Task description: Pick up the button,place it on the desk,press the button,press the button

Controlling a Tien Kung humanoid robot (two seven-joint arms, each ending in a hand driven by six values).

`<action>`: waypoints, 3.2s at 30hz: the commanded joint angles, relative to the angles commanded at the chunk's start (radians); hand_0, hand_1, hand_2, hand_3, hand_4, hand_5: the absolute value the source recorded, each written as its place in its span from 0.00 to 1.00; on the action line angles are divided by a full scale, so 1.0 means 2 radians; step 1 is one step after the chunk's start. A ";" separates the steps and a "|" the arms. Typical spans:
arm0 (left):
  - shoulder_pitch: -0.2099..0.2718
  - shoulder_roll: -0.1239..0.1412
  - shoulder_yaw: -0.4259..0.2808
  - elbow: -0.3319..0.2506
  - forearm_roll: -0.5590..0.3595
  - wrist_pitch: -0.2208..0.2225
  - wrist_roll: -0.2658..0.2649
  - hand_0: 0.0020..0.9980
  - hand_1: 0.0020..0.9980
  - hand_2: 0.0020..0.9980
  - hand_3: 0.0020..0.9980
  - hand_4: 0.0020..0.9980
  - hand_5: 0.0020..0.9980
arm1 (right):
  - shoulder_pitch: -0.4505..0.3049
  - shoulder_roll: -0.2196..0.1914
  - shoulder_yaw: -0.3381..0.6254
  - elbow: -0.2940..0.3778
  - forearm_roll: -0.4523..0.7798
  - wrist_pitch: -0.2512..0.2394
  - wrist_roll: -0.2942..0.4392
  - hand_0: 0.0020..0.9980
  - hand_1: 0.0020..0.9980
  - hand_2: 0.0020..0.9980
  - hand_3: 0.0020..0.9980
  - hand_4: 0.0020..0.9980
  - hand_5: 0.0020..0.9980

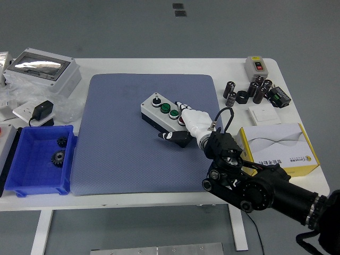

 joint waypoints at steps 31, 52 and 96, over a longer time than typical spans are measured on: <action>-0.002 -0.001 -0.007 0.006 0.009 0.003 -0.022 0.72 0.70 0.69 0.86 0.50 0.74 | 0.000 -0.003 0.020 -0.001 -0.066 0.014 -0.002 0.09 0.30 0.38 0.42 0.21 0.00; 0.000 -0.004 -0.007 0.005 0.007 0.010 -0.024 0.72 0.69 0.69 0.85 0.50 0.77 | 0.004 -0.059 0.015 0.076 -0.062 -0.039 0.193 0.08 0.26 0.42 0.40 0.14 0.00; 0.000 -0.006 -0.008 0.003 0.011 0.011 -0.025 0.71 0.69 0.68 0.85 0.50 0.80 | 0.005 -0.043 -0.024 0.014 -0.103 0.020 0.224 0.41 0.62 0.65 0.68 0.50 0.01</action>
